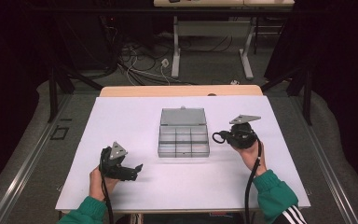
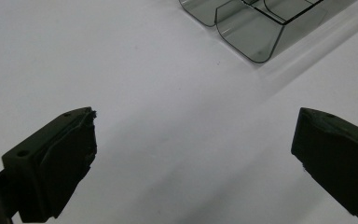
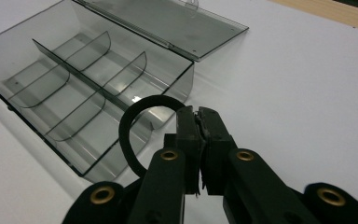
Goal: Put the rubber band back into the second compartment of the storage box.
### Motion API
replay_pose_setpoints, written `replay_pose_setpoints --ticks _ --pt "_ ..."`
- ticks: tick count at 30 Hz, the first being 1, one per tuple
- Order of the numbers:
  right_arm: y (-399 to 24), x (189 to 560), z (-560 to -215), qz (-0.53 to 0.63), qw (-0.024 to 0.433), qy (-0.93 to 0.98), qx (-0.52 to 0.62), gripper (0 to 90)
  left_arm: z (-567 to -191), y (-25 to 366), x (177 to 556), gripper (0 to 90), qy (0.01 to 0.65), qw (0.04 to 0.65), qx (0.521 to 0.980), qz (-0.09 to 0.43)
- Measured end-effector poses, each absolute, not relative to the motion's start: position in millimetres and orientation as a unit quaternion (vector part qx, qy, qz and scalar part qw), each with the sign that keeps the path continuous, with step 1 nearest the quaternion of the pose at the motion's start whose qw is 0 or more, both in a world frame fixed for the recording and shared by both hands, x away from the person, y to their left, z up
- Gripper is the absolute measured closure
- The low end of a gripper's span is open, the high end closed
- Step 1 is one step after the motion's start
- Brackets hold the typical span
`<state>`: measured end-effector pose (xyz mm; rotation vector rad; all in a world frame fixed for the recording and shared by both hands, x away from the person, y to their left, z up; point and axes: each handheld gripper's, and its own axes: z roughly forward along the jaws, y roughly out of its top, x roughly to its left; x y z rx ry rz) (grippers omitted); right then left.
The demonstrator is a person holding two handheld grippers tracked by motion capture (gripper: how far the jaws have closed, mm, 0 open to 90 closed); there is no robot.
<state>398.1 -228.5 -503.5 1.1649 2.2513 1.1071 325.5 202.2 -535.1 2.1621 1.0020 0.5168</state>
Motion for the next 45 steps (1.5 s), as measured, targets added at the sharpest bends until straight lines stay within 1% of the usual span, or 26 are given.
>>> replay_pose_setpoints --ticks 15,21,35,45 --pt "-201 406 -500 0.398 0.178 0.810 0.393 88.3 -535 201 326 0.0 0.386 0.345 0.831 0.200" --pt "-189 410 -503 0.398 0.173 0.814 0.385 88.3 -536 203 326 0.0 0.387 0.345 0.832 0.198" --pt "-179 408 -501 0.394 0.174 0.824 0.369 88.3 -535 203 324 0.0 0.392 0.347 0.828 0.202" --pt "-166 414 -500 0.390 0.172 0.829 0.361 88.3 -535 201 323 0.0 0.390 0.349 0.828 0.199"
